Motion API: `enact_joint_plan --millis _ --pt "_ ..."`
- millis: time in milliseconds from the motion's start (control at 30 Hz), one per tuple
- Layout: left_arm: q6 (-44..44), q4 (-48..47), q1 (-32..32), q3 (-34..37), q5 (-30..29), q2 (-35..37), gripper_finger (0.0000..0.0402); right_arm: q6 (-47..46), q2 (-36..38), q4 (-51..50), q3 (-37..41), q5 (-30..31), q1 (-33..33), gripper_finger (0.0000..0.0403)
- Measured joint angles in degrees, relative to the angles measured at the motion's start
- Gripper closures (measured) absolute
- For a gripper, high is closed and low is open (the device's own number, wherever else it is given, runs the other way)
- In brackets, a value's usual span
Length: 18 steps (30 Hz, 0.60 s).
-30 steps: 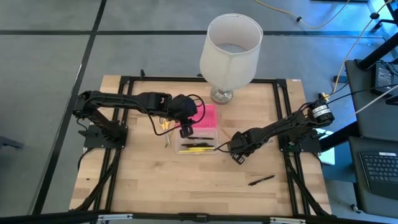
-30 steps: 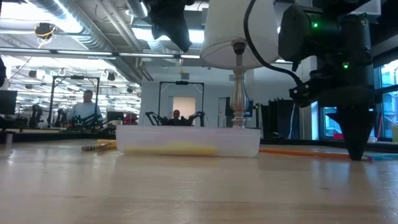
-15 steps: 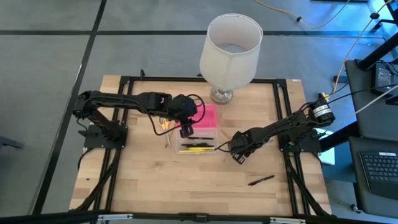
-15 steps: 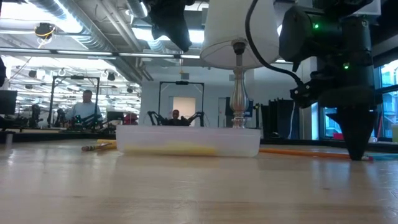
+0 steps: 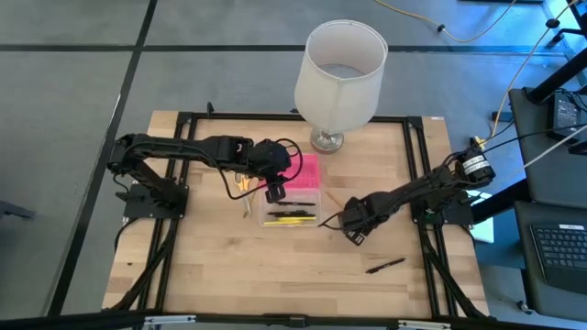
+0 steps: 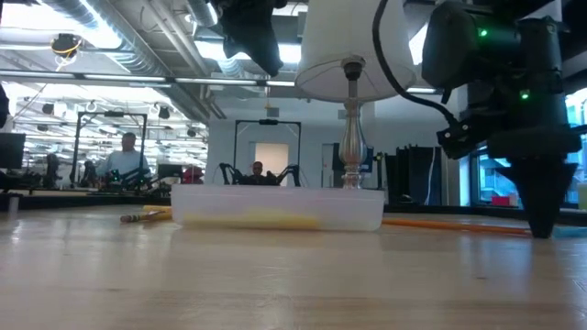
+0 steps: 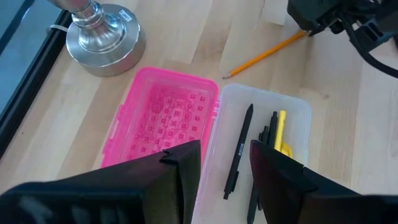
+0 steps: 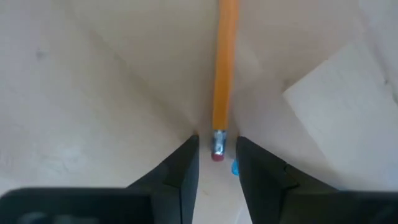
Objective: Pick & place school supplies into a supply box
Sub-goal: Put the orange pencil into the supply box
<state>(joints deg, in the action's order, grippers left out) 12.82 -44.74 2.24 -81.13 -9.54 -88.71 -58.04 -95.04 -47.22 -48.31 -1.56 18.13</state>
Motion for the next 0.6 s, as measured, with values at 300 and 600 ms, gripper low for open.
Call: enact_joint_plan --millis 300,600 --pt "0.1 0.0 0.0 0.0 0.0 0.0 0.0272 0.3 0.0 0.8 0.0 0.2 0.0 0.0294" --pt "1.2 0.0 -0.7 0.0 0.1 0.0 0.0272 1.7 0.0 1.4 0.0 0.0 -0.3 0.0354"
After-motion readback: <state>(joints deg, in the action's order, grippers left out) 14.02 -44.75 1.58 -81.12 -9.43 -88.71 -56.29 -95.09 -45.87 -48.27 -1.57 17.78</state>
